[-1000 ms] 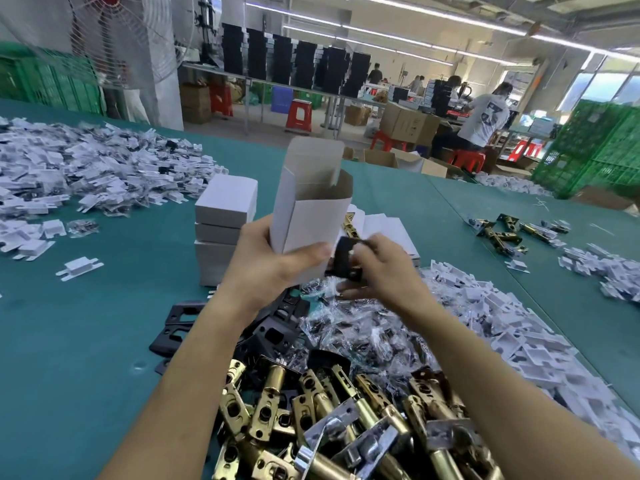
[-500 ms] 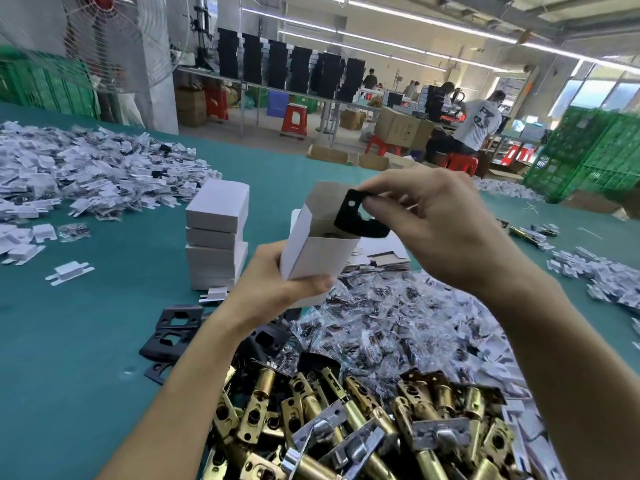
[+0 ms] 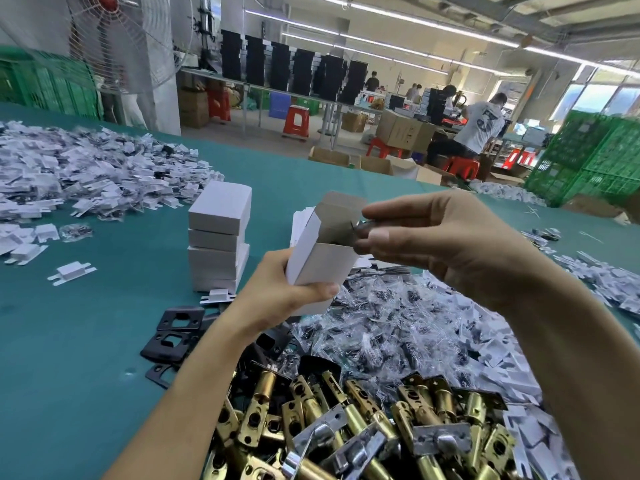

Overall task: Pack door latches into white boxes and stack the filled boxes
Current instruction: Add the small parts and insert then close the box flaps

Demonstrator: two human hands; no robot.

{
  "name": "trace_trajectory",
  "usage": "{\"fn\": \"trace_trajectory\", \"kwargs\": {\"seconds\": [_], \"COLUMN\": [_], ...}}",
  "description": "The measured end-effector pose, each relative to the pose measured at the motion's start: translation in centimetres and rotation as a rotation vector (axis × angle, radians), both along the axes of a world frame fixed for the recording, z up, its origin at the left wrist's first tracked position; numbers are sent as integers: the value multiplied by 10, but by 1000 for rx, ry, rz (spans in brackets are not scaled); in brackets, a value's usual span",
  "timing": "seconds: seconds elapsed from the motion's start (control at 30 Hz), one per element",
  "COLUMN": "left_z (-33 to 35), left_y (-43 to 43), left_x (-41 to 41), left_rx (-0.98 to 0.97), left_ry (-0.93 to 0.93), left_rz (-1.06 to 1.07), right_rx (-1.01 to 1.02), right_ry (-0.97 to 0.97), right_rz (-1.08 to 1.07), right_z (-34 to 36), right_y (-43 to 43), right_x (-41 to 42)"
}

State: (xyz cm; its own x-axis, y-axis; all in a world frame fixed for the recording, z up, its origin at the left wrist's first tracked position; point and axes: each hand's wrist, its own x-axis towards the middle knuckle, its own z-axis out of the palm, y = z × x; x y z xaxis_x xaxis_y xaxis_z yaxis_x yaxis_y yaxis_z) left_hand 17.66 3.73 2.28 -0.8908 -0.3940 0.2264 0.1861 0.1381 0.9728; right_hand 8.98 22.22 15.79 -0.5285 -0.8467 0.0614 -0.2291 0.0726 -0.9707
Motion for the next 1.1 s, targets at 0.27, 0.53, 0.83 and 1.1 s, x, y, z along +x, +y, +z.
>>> {"fn": "trace_trajectory", "kwargs": {"seconds": [0.27,0.53,0.83,1.1], "left_z": [-1,-1,-3,-1], "left_y": [1,2,12,16], "left_x": [1,2,-4,-3], "left_rx": [35,36,-87,54], "left_ry": [5,118,290,442], "left_rz": [-77,-108,-28,45], "right_rx": [-23,6,-130,-237], "right_ry": [552,1100,1289,1511], "right_rz": [-184,-263,-237,-184], "right_z": [-5,-4,8,11], "right_y": [-10,-10,-14,-11], "right_x": [3,7,19,32]}}
